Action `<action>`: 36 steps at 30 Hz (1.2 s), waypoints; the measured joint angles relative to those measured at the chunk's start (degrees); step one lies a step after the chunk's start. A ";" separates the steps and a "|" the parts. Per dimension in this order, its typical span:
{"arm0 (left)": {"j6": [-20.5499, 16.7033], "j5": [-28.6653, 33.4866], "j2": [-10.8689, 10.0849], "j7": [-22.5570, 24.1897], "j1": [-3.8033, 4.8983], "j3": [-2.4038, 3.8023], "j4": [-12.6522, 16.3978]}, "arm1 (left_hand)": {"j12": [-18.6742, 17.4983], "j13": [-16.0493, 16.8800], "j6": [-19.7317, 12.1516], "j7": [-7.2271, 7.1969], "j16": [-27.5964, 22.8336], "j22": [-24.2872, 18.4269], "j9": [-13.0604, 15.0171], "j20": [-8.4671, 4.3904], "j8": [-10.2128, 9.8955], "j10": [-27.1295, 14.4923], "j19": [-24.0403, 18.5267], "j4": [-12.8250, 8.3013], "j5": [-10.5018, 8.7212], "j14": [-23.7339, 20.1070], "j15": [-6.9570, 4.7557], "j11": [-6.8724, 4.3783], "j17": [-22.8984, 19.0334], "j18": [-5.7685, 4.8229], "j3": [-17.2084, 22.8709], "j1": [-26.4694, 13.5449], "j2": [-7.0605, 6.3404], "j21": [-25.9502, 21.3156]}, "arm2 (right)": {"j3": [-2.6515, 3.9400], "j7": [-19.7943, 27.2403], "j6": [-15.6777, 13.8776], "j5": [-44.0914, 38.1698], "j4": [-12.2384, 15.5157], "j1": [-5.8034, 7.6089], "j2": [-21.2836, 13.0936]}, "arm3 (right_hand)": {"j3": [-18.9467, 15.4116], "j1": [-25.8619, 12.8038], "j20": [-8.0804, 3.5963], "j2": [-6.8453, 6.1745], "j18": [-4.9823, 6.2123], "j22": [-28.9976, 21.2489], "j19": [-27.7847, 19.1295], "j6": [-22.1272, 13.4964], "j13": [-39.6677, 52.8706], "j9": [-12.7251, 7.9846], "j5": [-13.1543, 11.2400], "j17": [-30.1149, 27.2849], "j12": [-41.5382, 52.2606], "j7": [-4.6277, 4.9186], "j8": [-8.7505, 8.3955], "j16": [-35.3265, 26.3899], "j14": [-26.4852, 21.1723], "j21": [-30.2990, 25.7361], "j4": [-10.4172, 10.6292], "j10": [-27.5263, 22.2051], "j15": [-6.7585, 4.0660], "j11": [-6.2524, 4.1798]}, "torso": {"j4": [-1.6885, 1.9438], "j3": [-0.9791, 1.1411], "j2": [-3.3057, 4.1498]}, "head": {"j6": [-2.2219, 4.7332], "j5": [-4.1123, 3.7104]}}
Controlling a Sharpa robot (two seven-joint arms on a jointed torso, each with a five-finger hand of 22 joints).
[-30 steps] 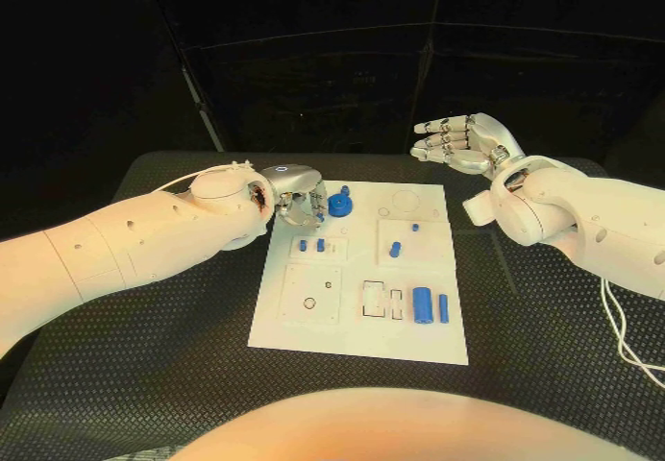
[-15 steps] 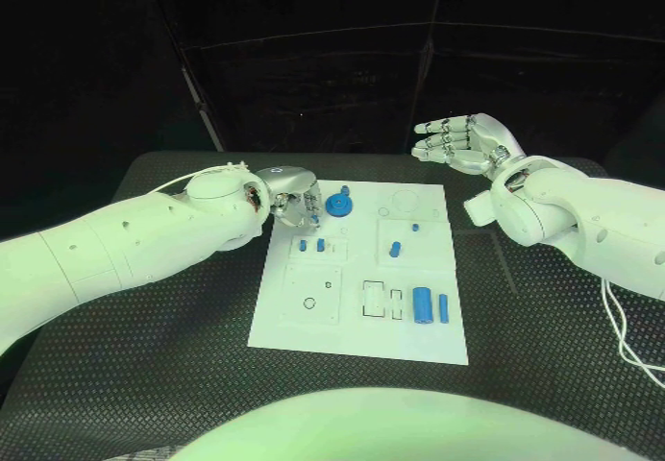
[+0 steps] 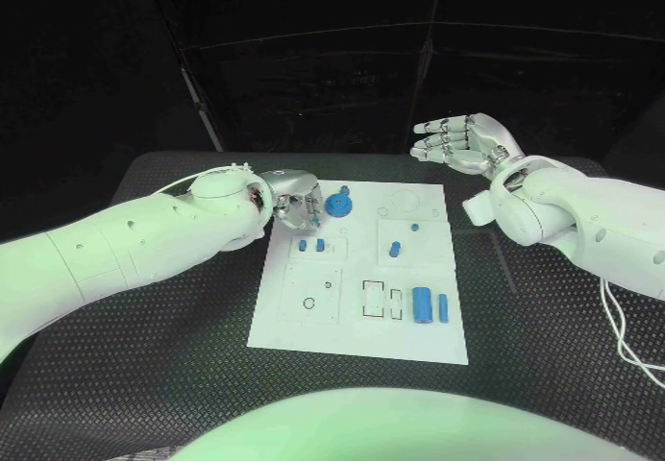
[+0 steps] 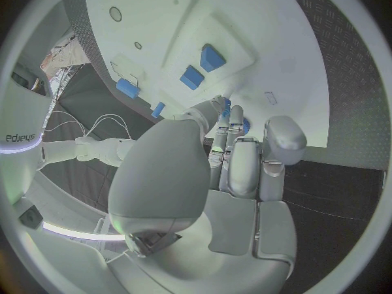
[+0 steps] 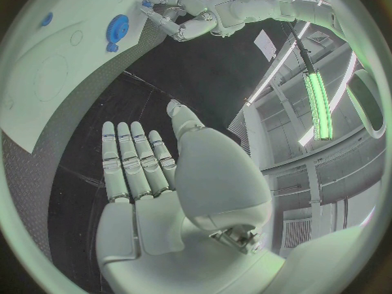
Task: Assemble the parts on the task board
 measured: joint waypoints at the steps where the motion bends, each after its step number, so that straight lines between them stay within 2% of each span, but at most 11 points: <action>1: 0.14 0.05 0.11 -0.02 -0.01 0.00 -0.08 | 0.00 0.00 0.00 0.00 0.00 0.00 -0.01 0.00 0.00 0.00 0.00 0.00 0.00 0.00 0.00 0.00 -0.03 0.00 0.00 0.00 0.00 0.00 | 0.00 0.00 0.01 0.00 0.00 0.00 0.02 | 0.00 0.00 0.00 0.00 0.00 0.00 0.00 0.00 0.00 0.00 0.00 0.00 0.00 0.00 0.00 0.00 0.00 0.00 0.00 0.00 0.00 0.00 | 0.00 0.00 0.00 | 0.00 0.00; 20: 1.56 0.29 0.79 -0.32 -0.15 -0.01 -0.61 | 0.00 -0.02 -0.01 -0.01 0.00 0.07 -0.05 0.00 0.00 -0.01 0.00 0.00 0.00 0.00 0.00 0.01 -0.09 0.02 -0.01 0.01 0.01 0.00 | 0.00 0.02 0.13 0.06 -0.12 0.00 0.14 | 0.23 -0.23 -0.21 0.23 0.00 0.00 0.21 0.50 0.00 0.00 0.00 0.00 0.00 0.08 0.00 0.00 0.43 -0.32 -0.22 0.00 0.00 0.00 | 0.01 -0.01 -0.04 | 0.00 -0.14; 27: 2.12 0.34 0.82 -0.57 -0.15 0.03 -0.65 | -0.39 -0.02 -0.02 -0.01 0.00 0.14 -0.13 0.00 -0.42 -0.01 -0.01 0.00 -0.26 0.00 0.00 0.01 -0.16 0.02 -0.01 -0.36 -0.36 0.00 | 0.00 0.02 0.22 0.09 -0.15 0.00 0.15 | 0.22 -0.23 -0.21 0.23 0.00 0.00 0.21 0.50 0.00 0.00 0.00 0.00 0.00 0.09 0.00 0.00 0.43 -0.32 -0.23 0.00 0.00 0.00 | 0.02 -0.01 -0.03 | 0.00 -0.18; 30: 2.30 0.36 0.83 -0.63 -0.15 0.03 -0.67 | -0.93 -0.02 -0.30 0.27 0.00 0.20 -0.33 0.00 -1.12 -0.01 0.00 0.00 -0.26 0.00 0.00 0.01 -0.29 0.03 -0.01 -0.53 -0.53 0.00 | 0.00 0.03 0.26 0.11 -0.17 0.00 0.21 | 0.23 -0.23 -0.21 0.23 0.00 0.00 0.21 0.50 0.00 0.00 0.00 0.00 0.00 0.08 0.00 0.00 0.43 -0.32 -0.22 0.00 0.00 0.00 | 0.03 -0.01 -0.03 | 0.00 -0.18; 34: 2.53 0.38 0.83 -0.68 -0.15 0.02 -0.71 | -1.81 -0.04 -2.29 0.43 0.00 0.37 -0.84 0.01 -2.42 -0.58 -0.01 0.00 -0.25 0.00 0.00 0.50 -0.46 0.03 -0.01 -0.91 -0.91 0.00 | 0.00 0.03 0.31 0.12 -0.18 0.00 0.22 | 0.23 -0.23 -0.21 0.23 0.00 0.00 0.21 0.50 0.00 0.00 0.00 0.00 0.00 0.09 0.00 0.00 0.43 -0.32 -0.22 0.00 0.00 0.00 | 0.03 -0.02 -0.03 | 0.00 -0.15; 36: 2.59 0.38 0.83 -0.70 -0.15 -0.01 -0.73 | -2.24 -0.09 -3.27 0.49 0.00 0.39 -1.13 0.21 -3.11 -0.95 0.19 0.00 -0.25 0.00 0.00 0.32 -0.61 0.03 -0.01 -1.09 -1.08 0.00 | 0.00 0.03 0.32 0.13 -0.19 0.00 0.22 | 0.23 -0.23 -0.21 0.23 -0.01 0.00 0.21 0.50 0.00 0.00 0.00 0.00 0.00 0.09 0.00 0.00 0.67 -0.32 -0.23 0.00 -0.01 0.00 | 0.03 -0.02 -0.03 | 0.00 -0.14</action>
